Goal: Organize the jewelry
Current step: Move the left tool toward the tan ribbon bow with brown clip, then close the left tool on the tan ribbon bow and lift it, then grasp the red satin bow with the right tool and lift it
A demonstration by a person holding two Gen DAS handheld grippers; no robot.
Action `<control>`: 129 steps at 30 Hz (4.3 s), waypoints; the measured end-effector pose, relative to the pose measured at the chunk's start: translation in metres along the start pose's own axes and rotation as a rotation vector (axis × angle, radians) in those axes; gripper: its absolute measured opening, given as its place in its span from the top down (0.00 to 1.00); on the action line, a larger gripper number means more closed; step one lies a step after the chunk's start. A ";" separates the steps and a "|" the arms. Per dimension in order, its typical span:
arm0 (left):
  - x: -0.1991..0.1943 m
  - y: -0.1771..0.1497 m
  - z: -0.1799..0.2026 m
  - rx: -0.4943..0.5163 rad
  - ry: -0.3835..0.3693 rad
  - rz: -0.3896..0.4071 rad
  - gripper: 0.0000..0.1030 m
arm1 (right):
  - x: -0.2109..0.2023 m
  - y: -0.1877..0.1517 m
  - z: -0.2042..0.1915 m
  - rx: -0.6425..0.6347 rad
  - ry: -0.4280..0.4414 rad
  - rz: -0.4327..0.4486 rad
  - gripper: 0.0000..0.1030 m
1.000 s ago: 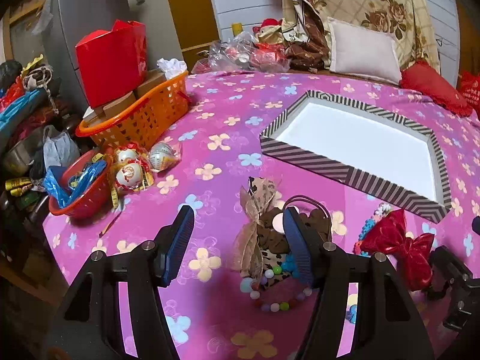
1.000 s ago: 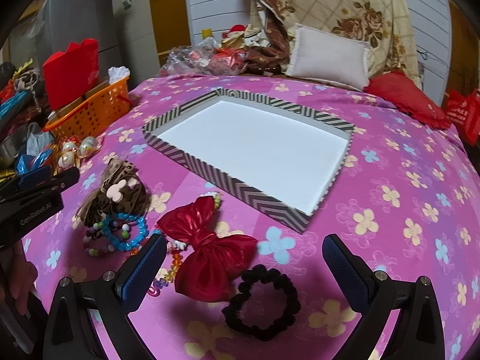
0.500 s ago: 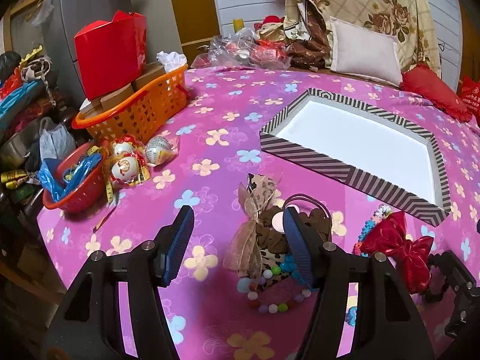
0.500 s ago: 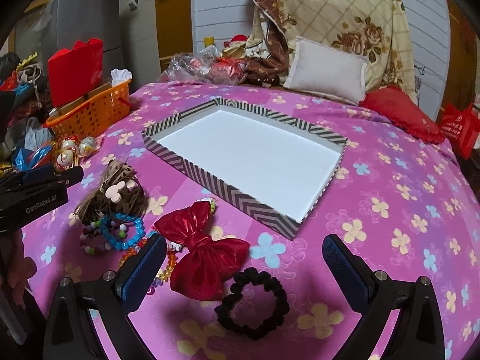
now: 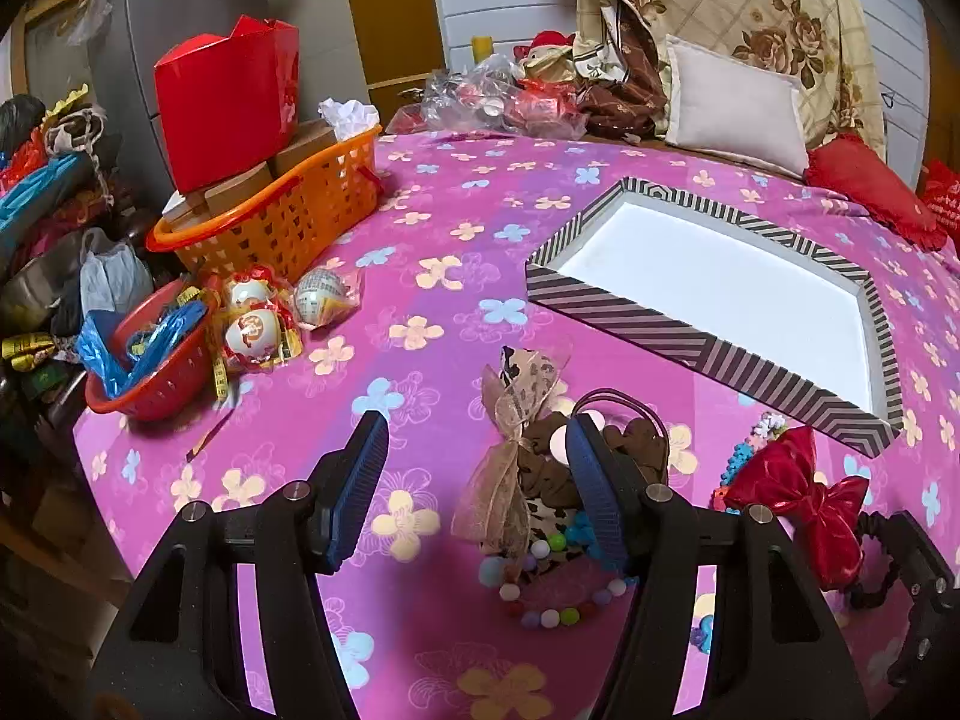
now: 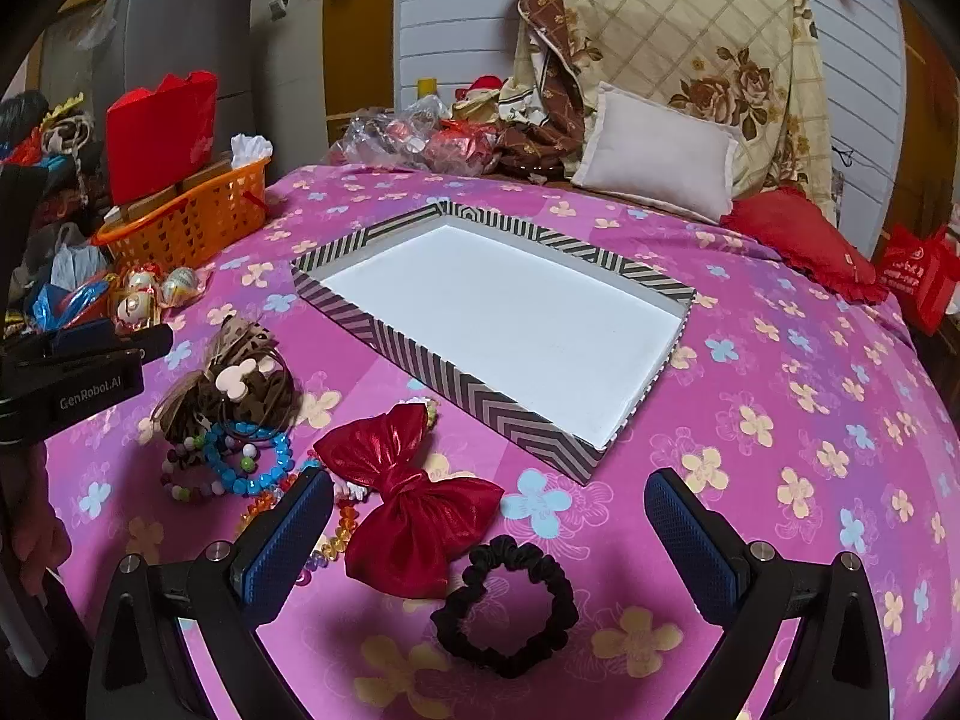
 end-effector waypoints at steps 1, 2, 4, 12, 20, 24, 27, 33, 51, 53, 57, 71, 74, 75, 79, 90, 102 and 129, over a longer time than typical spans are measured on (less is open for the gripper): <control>0.000 0.000 -0.001 -0.001 0.000 0.000 0.40 | 0.000 0.000 0.000 0.004 0.007 0.000 0.00; 0.000 0.000 -0.001 -0.001 0.000 0.000 0.40 | 0.000 0.000 0.000 0.007 0.014 0.000 0.00; 0.000 0.001 -0.001 0.000 0.000 0.000 0.40 | 0.000 -0.001 0.001 0.010 0.016 -0.001 0.00; 0.000 0.001 -0.001 -0.002 -0.001 0.000 0.40 | -0.004 -0.002 0.004 0.008 0.007 0.006 0.00; 0.004 0.001 -0.006 -0.015 -0.001 -0.014 0.40 | -0.006 -0.002 0.001 -0.015 0.004 0.011 0.00; 0.004 0.000 -0.007 -0.016 -0.002 -0.016 0.40 | -0.007 -0.002 0.000 -0.016 0.003 0.012 0.00; 0.005 0.000 -0.007 -0.014 0.000 -0.018 0.40 | -0.006 -0.002 0.000 -0.014 0.002 0.008 0.00; 0.006 -0.004 -0.008 -0.024 -0.002 -0.029 0.40 | -0.005 -0.004 0.004 0.005 0.011 -0.001 0.00; 0.008 0.002 -0.015 -0.045 -0.029 -0.051 0.40 | -0.003 -0.010 0.012 0.034 0.009 -0.017 0.00; 0.010 0.007 -0.023 -0.073 -0.054 -0.067 0.40 | -0.002 -0.010 0.013 0.038 0.010 -0.021 0.00; 0.021 0.014 -0.044 -0.158 -0.115 -0.142 0.40 | -0.001 -0.011 0.015 0.048 0.012 -0.032 0.00; 0.047 0.008 -0.045 -0.255 -0.195 -0.286 0.37 | 0.002 -0.014 0.016 0.059 0.029 -0.040 0.00; 0.053 0.005 -0.040 -0.248 -0.201 -0.308 0.37 | 0.003 -0.014 0.016 0.066 0.034 -0.043 0.00; 0.056 0.005 -0.040 -0.246 -0.195 -0.312 0.37 | 0.003 -0.014 0.016 0.067 0.036 -0.043 0.00; 0.072 0.002 -0.044 -0.270 -0.163 -0.337 0.37 | 0.005 -0.016 0.016 0.065 0.040 -0.048 0.00; 0.085 0.001 -0.031 -0.250 -0.177 -0.364 0.37 | 0.011 -0.018 0.016 0.067 0.050 -0.065 0.00; 0.092 0.004 -0.018 -0.253 -0.222 -0.407 0.75 | 0.015 -0.017 0.004 0.032 0.086 -0.066 0.00; 0.044 0.046 -0.045 -0.334 -0.365 -0.302 0.77 | 0.037 0.003 -0.027 -0.018 0.198 -0.081 0.16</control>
Point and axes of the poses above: each gripper's, at about its wrist camera, not at the fingertips, and x roughly the way its jaws point, z to its right, y to its top, the point moved 4 cm from there along x, roughly the way its jaws point, and after that the axes turned 13 degrees about -x, right-handed, at the moved point
